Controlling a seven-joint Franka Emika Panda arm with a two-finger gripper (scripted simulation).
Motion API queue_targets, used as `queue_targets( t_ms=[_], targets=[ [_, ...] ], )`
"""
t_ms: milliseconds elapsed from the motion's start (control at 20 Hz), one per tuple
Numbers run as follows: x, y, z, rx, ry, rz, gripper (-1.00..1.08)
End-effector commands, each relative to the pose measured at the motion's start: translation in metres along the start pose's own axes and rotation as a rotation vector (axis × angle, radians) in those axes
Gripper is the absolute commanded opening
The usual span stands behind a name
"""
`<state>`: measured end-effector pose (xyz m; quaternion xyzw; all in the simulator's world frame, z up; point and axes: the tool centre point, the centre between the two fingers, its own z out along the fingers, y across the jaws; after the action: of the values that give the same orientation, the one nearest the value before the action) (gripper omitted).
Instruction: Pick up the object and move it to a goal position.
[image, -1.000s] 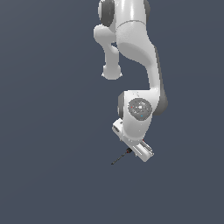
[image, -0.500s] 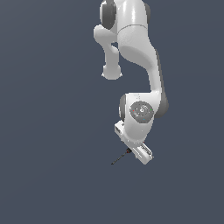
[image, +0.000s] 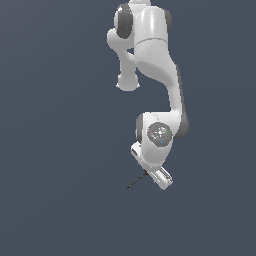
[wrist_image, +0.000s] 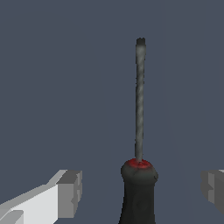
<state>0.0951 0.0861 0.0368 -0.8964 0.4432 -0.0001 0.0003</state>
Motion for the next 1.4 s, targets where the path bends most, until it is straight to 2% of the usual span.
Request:
queue_targets(
  t_ms=[0,350,400,1000,1350],
  targets=[
    [0.000,0.001,0.013,-0.001,0.000,0.001,1.00],
    [0.000,-0.001,0.022,-0.001,0.000,0.002,1.00],
    [0.000,-0.001,0.022,-0.001,0.000,0.002,-1.00],
    [0.000,0.000,0.021,-0.001,0.000,0.002,-1.00],
    [0.001,0.001,-0.003,-0.001,-0.001,0.002,-1.00]
  ],
)
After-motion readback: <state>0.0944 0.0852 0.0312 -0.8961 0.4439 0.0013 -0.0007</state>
